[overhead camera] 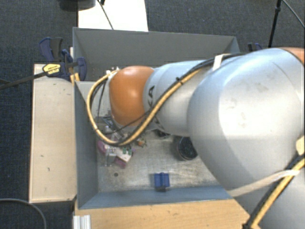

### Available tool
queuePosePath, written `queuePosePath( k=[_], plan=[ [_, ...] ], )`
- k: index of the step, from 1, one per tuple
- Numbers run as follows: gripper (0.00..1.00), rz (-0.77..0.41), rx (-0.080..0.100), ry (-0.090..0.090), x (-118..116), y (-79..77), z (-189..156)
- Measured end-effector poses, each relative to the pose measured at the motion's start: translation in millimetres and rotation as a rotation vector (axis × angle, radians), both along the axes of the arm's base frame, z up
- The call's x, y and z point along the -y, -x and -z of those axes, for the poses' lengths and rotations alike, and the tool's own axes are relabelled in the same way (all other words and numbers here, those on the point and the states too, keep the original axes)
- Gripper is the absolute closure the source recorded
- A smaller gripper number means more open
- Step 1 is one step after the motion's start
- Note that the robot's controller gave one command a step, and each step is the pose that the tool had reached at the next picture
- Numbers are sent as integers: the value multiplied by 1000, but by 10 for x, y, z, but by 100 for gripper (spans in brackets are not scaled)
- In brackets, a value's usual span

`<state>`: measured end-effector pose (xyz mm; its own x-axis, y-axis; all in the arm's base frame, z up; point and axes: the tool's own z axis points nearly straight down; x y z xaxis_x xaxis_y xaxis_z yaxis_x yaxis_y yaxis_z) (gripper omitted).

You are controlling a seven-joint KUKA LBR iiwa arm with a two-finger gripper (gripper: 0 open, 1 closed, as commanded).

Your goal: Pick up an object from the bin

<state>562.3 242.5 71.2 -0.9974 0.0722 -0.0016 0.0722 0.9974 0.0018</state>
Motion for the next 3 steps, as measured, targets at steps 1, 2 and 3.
queuePosePath(
  k=[1, 2, 3],
  plan=[
    [0, -75, -1, 2, 63, 314, -147],
    [0, 27, -4, 1, -36, 365, -40],
    [100, 30, -4, 2, -31, 365, -40]
  ],
)
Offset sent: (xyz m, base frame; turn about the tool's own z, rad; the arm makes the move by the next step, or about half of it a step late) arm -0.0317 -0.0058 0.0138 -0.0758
